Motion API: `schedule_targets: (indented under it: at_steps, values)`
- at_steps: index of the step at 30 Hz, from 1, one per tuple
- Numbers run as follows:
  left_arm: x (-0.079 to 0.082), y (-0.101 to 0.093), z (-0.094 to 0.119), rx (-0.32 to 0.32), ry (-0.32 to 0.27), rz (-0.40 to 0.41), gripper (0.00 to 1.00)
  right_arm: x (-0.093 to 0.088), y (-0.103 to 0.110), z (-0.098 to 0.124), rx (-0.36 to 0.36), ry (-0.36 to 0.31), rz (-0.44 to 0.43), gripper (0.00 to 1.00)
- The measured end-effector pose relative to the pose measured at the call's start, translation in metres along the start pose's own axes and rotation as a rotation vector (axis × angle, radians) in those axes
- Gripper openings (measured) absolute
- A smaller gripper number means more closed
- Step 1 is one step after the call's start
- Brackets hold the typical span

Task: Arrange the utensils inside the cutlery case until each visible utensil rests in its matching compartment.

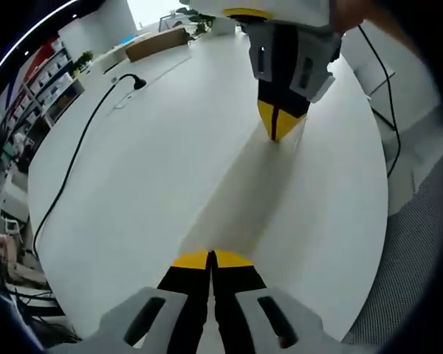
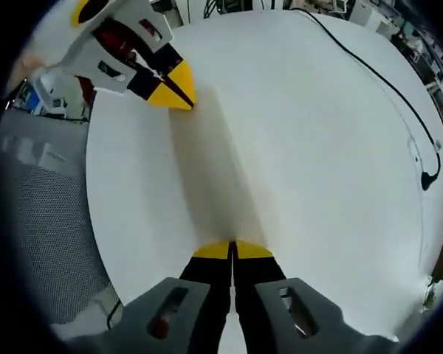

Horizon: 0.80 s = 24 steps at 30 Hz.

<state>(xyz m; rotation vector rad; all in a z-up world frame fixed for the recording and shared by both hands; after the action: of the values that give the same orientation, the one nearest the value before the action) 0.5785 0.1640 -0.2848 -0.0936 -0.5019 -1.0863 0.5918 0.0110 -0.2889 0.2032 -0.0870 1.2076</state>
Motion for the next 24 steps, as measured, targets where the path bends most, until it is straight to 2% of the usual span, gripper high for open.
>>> schedule_targets:
  at_steps: [10, 15, 18, 20, 21, 22, 24]
  values:
    - [0.0009, 0.0011, -0.0011, -0.002, 0.023, -0.003, 0.0, 0.0048, 0.0044, -0.0015, -0.065, 0.068, 0.071, 0.0]
    - [0.0017, -0.0004, -0.0007, -0.012, 0.037, -0.005, 0.0, 0.0035, 0.0025, -0.0002, -0.044, 0.061, 0.051, 0.0]
    - [0.0024, -0.0007, -0.0009, -0.023, 0.054, -0.03, 0.0, 0.0028, 0.0035, -0.0001, -0.042, 0.05, 0.05, 0.0]
    - [0.0034, -0.0001, -0.0015, -0.04, 0.074, -0.092, 0.01, 0.0019, 0.0028, 0.0011, -0.031, 0.038, 0.044, 0.0]
    - [0.0038, -0.0003, -0.0017, -0.045, 0.073, -0.092, 0.01, 0.0022, 0.0032, 0.0008, -0.029, 0.035, 0.043, 0.0]
    - [0.004, 0.0015, -0.0018, -0.054, 0.074, -0.075, 0.01, 0.0023, 0.0038, 0.0007, -0.029, 0.034, 0.05, 0.0]
    - [0.0033, 0.0043, -0.0016, -0.082, 0.068, -0.064, 0.01, 0.0033, 0.0043, 0.0015, -0.02, 0.03, 0.144, 0.0]
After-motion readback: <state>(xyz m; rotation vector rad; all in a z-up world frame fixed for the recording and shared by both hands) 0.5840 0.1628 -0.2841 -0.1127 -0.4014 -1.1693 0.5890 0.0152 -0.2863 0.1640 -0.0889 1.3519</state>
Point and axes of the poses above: the point that each gripper's makers call its tool centre point, and the gripper's own axes: z roughly backward along the fingers, y roughly to its left, x roughly out of its top, the point moved 5 cm from there along z, roughly backward along the fingers, and after that the axes turned 3 degrees about -z, right-handed, at the moved point
